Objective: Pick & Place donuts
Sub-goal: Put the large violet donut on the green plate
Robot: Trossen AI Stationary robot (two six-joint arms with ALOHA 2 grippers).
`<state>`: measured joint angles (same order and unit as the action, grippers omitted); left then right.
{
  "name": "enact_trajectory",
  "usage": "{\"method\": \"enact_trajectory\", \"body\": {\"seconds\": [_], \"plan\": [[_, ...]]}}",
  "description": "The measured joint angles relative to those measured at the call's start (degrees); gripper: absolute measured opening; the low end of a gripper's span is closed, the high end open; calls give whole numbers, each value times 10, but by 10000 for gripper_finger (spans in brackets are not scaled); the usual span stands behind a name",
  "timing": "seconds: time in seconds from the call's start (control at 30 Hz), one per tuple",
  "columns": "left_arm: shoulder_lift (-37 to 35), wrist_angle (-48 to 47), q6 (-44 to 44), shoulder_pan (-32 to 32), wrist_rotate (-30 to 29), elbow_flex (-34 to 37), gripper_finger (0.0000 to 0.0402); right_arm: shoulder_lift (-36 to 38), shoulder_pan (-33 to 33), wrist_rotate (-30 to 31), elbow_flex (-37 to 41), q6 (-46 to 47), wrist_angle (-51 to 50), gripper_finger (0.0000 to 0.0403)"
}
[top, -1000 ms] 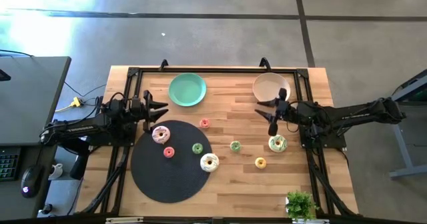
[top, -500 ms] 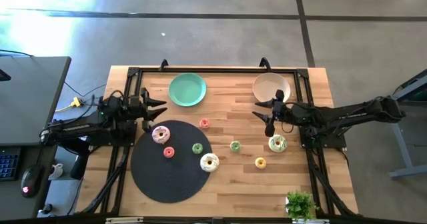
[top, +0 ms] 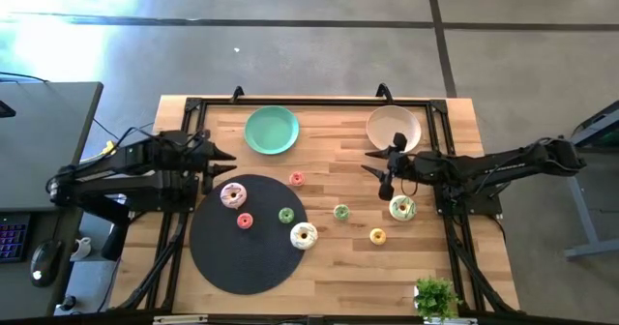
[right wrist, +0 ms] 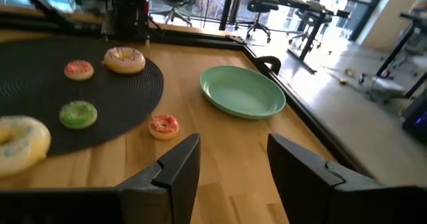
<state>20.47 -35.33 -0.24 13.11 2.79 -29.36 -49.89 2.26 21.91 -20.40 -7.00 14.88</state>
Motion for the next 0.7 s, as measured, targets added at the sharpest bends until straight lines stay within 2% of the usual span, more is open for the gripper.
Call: {"method": "enact_trajectory", "body": {"seconds": [0.1, 0.27, 0.47, 0.7], "plan": [[21, 0, -5, 0, 8, 0, 124, 0, 0, 0, 0, -33, 0, 173], [73, 0, -63, 0, 28, 0, 124, 0, 0, 7, 0, 16, 4, 171], [161, 0, -65, 0, 43, 0, 124, 0, 0, 9, 0, 22, 4, 160], [268, -9, -61, 0, 100, 0, 145, 0, 0, -6, 0, 21, 3, 148]]}}
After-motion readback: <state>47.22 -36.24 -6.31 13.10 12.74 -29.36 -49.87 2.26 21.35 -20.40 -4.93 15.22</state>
